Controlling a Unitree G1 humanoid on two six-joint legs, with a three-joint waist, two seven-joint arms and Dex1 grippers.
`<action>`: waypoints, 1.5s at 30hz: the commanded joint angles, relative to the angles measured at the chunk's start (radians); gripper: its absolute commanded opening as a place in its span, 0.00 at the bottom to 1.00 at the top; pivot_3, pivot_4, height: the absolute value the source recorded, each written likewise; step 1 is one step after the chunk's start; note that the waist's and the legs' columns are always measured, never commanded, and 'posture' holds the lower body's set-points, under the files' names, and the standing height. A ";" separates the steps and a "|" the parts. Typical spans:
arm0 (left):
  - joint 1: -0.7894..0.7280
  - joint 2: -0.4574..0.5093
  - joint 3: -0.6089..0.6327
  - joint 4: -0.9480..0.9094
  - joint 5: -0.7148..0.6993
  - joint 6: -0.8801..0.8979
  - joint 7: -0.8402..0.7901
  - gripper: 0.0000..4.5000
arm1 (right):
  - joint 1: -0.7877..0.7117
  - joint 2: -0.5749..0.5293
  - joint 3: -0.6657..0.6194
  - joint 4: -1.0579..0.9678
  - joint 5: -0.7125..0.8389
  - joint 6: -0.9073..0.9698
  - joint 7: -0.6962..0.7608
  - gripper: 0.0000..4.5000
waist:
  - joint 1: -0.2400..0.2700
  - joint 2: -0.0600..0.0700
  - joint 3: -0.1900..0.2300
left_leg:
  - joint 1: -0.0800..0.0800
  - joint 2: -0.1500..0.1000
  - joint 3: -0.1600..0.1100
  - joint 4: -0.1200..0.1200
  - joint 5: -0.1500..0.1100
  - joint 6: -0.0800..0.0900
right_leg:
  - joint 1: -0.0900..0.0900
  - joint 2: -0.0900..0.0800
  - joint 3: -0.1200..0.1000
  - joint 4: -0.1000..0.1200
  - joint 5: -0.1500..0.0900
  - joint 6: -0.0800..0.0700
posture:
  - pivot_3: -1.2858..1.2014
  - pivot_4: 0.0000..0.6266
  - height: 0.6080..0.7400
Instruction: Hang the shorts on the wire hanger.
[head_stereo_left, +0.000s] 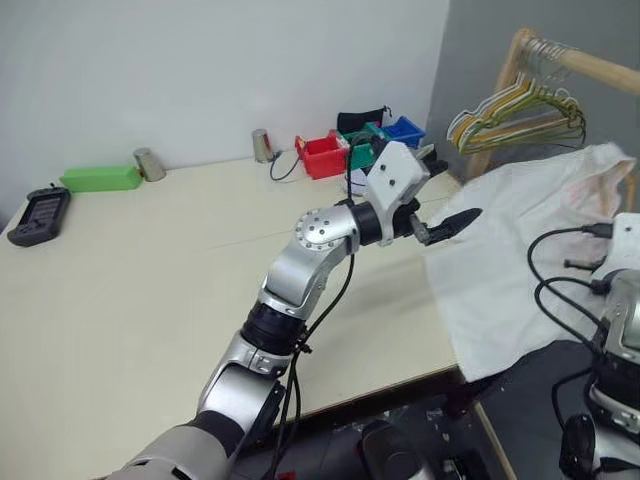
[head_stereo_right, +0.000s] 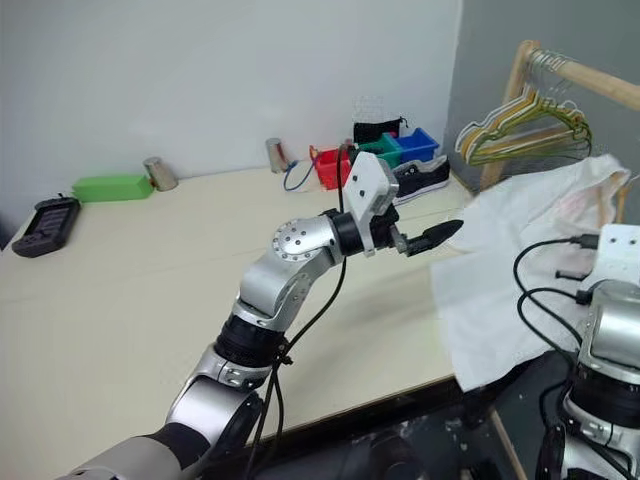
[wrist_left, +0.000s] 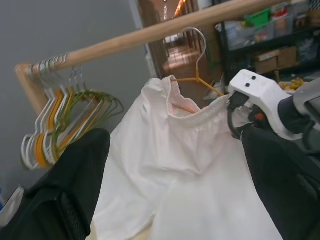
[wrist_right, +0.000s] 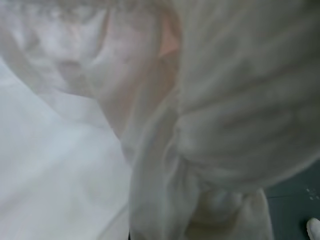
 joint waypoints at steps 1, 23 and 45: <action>-0.027 0.003 0.019 -0.002 0.009 -0.027 0.014 0.99 | -0.068 -0.037 -0.024 0.050 -0.013 -0.104 -0.061 0.00 | -0.005 0.000 0.000 | 0.000 0.000 0.000 0.000 0.000 0.000 | 0.000 0.000 0.000 0.000 0.000 0.000 | 0.32 0.06 1.00; -0.004 0.031 -0.002 -0.069 0.023 0.005 0.028 0.99 | -0.320 0.003 -0.187 0.291 0.083 -0.050 -0.216 0.00 | 0.004 0.000 0.000 | 0.001 -0.001 0.000 0.000 0.000 0.000 | 0.003 0.000 0.000 0.000 0.000 0.000 | 0.34 0.05 1.00; 0.014 0.051 0.002 -0.093 0.007 0.023 -0.002 1.00 | -0.197 -0.067 0.107 -0.016 0.024 -0.035 -0.193 0.97 | 0.007 0.001 -0.001 | 0.002 -0.001 0.000 0.000 0.000 0.000 | 0.004 -0.001 0.000 -0.002 0.000 0.001 | 0.34 0.02 1.00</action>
